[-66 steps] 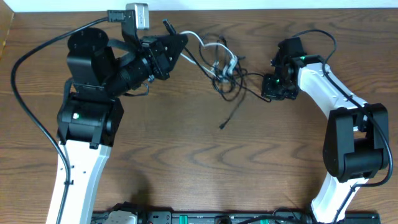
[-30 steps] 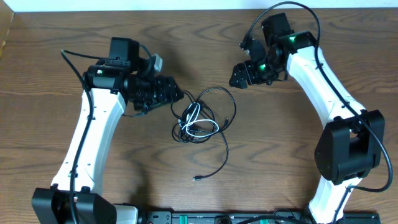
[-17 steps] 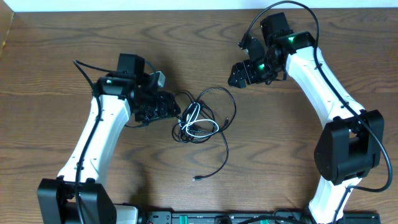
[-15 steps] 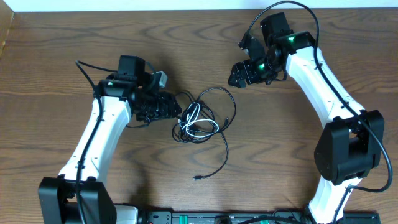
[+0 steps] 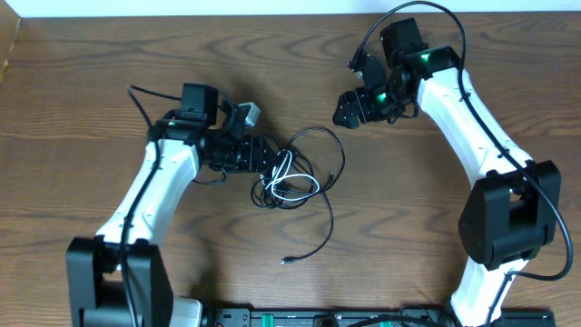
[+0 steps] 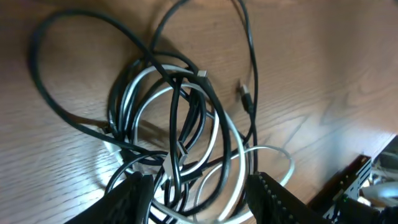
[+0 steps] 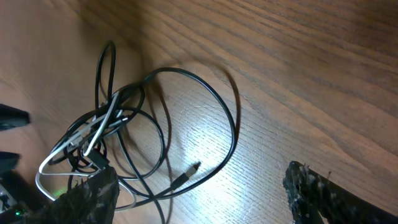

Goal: Untangle cables

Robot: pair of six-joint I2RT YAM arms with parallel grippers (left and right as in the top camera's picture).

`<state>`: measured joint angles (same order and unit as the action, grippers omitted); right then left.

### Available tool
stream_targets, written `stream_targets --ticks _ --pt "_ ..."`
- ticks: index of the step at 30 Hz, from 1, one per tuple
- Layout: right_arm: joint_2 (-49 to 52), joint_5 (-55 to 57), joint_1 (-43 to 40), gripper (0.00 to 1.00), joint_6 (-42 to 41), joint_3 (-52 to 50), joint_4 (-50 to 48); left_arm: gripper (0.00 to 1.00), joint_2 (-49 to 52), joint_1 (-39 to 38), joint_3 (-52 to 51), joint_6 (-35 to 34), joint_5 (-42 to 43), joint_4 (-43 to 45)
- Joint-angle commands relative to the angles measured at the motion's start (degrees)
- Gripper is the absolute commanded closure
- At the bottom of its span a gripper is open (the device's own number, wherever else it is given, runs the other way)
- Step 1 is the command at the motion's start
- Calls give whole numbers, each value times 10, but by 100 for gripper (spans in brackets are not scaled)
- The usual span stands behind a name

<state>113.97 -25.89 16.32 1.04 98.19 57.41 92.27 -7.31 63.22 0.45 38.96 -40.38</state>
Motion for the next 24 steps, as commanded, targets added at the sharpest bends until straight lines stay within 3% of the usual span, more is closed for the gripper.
stream_targets --ticks 1,8,11,17,24 --pt "-1 0 6 19 -3 8 0 48 31 -15 -2 13 12 4" --pt "-1 0 6 19 -3 8 0 55 75 -35 -2 12 12 24" --pt "-1 0 7 19 -3 7 0 64 85 -36 -2 11 11 30" --pt "-1 0 7 19 -3 7 -2 92 88 -36 -2 -3 12 44" --pt "-1 0 6 20 -3 7 -4 92 65 -35 45 -20 148 75"
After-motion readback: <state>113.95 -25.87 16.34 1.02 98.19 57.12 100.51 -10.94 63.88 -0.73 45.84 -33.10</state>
